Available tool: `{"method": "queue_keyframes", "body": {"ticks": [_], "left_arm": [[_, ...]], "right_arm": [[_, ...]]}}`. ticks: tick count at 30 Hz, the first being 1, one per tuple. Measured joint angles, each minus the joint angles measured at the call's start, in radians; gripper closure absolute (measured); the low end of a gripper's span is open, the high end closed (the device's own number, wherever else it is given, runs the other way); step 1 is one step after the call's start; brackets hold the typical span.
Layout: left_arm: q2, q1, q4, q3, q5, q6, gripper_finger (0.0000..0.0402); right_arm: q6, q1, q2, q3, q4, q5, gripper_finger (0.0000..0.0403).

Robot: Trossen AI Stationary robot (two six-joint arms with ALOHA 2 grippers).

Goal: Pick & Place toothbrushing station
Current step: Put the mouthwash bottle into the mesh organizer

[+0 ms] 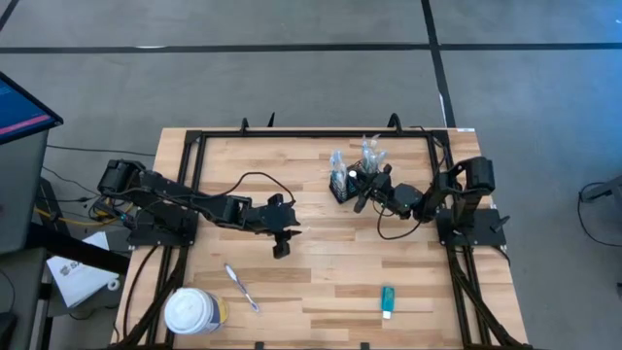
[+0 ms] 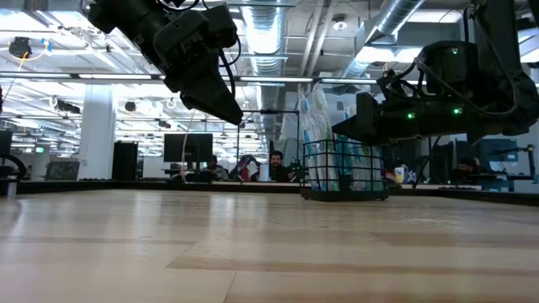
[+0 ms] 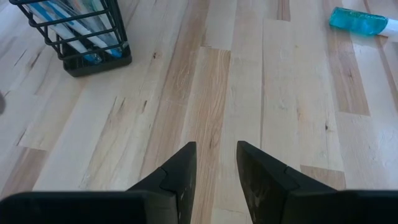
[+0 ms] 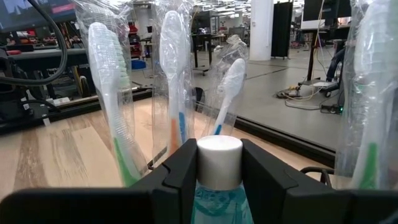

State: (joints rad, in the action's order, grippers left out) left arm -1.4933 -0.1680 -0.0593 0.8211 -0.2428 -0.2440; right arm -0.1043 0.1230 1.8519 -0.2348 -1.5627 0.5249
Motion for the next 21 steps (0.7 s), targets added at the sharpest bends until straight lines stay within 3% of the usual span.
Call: {"method": "queue_keyframes", "body": {"ticks": [21], "left_arm": [[0.000, 0.000, 0.000, 0.000, 0.002, 0.000, 0.0293]], "right_arm": [[0.034, -0.011, 0.001, 0.000, 0.000, -0.003, 0.0299]]}}
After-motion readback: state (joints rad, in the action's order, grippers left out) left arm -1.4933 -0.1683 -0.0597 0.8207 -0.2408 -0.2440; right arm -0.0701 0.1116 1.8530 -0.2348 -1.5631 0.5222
